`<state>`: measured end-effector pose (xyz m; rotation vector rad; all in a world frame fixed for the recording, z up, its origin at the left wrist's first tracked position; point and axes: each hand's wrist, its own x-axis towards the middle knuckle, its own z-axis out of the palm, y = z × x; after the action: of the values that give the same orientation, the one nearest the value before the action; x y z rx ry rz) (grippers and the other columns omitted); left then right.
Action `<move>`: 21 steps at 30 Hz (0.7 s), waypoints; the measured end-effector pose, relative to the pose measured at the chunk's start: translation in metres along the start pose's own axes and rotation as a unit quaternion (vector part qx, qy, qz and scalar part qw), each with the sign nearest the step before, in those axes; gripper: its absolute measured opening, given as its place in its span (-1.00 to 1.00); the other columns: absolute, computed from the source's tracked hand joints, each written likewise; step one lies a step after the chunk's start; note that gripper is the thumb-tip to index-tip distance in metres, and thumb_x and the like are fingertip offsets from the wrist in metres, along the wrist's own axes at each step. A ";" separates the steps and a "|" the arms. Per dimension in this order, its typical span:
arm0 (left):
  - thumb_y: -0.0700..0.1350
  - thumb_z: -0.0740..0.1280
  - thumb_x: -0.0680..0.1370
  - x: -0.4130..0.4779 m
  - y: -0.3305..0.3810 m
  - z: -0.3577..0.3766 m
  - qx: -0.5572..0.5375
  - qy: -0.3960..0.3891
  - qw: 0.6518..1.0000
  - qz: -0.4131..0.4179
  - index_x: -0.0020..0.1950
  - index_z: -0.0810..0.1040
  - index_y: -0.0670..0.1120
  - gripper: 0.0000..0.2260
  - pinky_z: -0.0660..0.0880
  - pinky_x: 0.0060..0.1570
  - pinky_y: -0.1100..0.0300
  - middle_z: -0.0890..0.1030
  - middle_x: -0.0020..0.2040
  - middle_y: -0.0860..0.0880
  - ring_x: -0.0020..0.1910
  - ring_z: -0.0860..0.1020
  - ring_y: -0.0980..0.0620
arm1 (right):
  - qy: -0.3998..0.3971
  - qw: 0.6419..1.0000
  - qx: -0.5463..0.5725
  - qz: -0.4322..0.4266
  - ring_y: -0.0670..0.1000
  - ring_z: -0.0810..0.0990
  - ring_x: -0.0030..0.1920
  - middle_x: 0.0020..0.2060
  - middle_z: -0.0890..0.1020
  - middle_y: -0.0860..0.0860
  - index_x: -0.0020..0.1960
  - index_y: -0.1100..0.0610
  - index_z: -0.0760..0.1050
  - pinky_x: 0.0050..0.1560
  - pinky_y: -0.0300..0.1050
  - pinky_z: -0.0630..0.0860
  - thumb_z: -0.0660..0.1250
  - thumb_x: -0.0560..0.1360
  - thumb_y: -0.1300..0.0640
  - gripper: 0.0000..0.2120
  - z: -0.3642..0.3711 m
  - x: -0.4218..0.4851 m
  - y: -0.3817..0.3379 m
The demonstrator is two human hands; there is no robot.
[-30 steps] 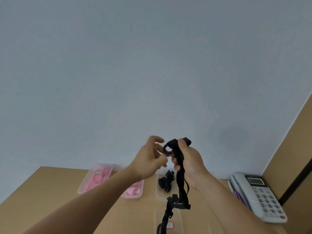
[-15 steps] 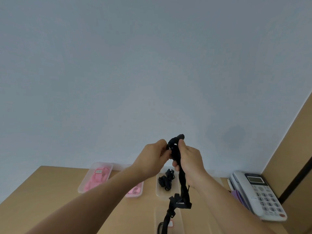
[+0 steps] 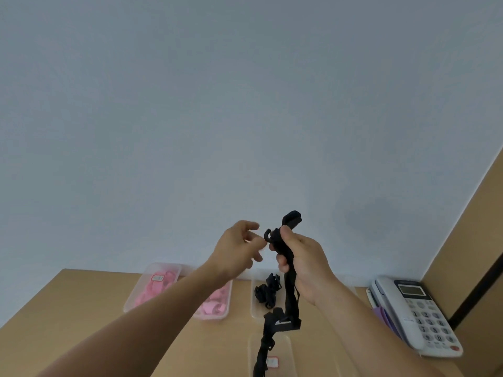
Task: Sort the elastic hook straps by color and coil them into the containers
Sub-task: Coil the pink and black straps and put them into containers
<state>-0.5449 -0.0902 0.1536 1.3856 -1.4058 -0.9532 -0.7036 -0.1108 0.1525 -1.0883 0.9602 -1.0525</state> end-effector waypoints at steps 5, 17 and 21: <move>-0.02 0.33 0.59 -0.003 0.009 -0.008 -0.056 -0.062 0.996 -0.008 0.01 0.66 -0.15 -0.79 0.45 -0.35 0.22 0.69 -0.13 -0.08 -0.30 0.57 0.06 | -0.051 0.996 -0.045 -0.050 0.02 0.40 -0.37 -0.29 0.63 0.10 -0.05 0.09 0.69 -0.32 -0.13 0.37 0.23 0.63 -0.06 -0.67 0.000 -0.003 0.003; -0.20 0.32 0.59 -0.004 -0.002 -0.006 0.347 0.130 0.872 0.319 -0.01 0.63 -0.12 -0.91 0.50 -0.39 0.17 0.63 -0.29 0.03 -0.37 0.59 0.04 | -0.006 0.985 -0.170 -0.005 -0.06 0.35 -0.56 -0.40 0.64 0.03 -0.07 0.16 0.65 -0.54 -0.24 0.29 0.24 0.61 -0.09 -0.65 0.004 -0.005 0.008; -0.36 0.42 0.42 -0.003 -0.011 -0.006 0.463 0.146 0.740 0.466 -0.09 0.63 -0.17 -0.86 0.36 -0.61 0.18 0.57 -0.26 -0.01 -0.49 0.43 0.00 | 0.004 0.994 -0.105 0.030 -0.09 0.23 -0.58 -0.46 0.45 0.00 -0.03 0.24 0.62 -0.56 -0.26 0.16 0.18 0.63 -0.04 -0.62 0.012 -0.006 0.005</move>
<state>-0.5364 -0.0871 0.1440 1.0882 -2.0714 0.7105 -0.6922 -0.1021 0.1507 -1.2202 1.1230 -0.9229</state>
